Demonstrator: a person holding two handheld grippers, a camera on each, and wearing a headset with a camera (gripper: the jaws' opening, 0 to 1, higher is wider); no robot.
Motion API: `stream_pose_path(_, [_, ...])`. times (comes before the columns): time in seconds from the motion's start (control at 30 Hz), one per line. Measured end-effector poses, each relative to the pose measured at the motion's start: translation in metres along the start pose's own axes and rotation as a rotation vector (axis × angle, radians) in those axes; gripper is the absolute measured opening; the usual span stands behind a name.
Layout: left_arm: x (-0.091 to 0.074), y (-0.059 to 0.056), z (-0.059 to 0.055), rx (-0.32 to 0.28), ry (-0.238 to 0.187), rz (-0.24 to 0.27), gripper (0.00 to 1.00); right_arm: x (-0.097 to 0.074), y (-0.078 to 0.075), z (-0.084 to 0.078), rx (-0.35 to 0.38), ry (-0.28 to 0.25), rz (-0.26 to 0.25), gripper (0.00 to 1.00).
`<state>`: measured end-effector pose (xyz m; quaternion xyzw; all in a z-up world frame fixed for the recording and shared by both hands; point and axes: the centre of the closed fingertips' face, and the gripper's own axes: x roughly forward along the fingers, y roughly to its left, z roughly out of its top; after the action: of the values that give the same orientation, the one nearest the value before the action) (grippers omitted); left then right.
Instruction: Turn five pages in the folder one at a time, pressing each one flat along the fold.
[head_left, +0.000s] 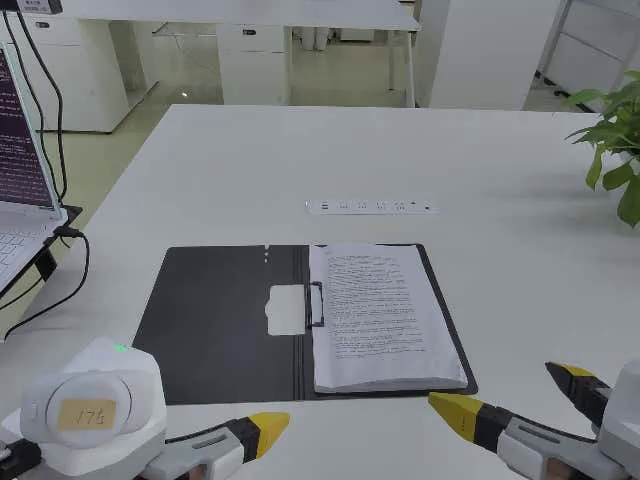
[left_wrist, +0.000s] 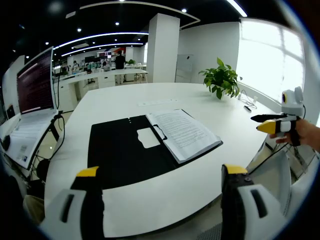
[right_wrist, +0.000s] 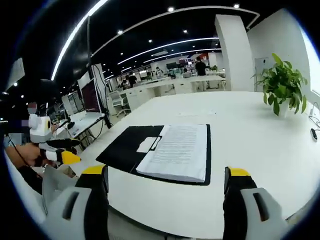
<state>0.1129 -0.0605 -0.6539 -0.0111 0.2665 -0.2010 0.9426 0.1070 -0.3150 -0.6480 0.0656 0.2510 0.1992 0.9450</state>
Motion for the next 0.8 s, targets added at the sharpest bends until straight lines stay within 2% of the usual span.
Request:
stream_pose_path(0.03, [0.0,-0.001,0.001,0.0,-0.006,-0.004,0.99,0.0,0.0,0.001,-0.002,-0.004,-0.001,0.98])
stream_pose_path(0.1, [-0.002,-0.005,0.014,-0.004,-0.071,-0.016,0.99,-0.002,-0.001,0.007,-0.003,-0.034,-0.005,0.97])
stream_pose_path(0.13, [-0.004,-0.006,0.015,-0.003,-0.068,-0.02,0.99,-0.003,-0.002,0.008,0.001,-0.036,-0.006,0.97])
stream_pose_path(0.17, [-0.004,-0.007,0.02,-0.005,-0.086,-0.022,0.99,-0.003,-0.003,0.013,0.01,-0.058,-0.011,0.97])
stream_pose_path(0.37, [-0.002,-0.008,0.023,0.016,-0.077,-0.022,0.99,-0.003,-0.004,0.017,0.029,-0.067,-0.008,0.96])
stream_pose_path(0.8, [0.0,-0.005,0.011,0.019,-0.035,-0.014,0.99,-0.003,-0.003,0.011,0.024,-0.04,-0.004,0.96])
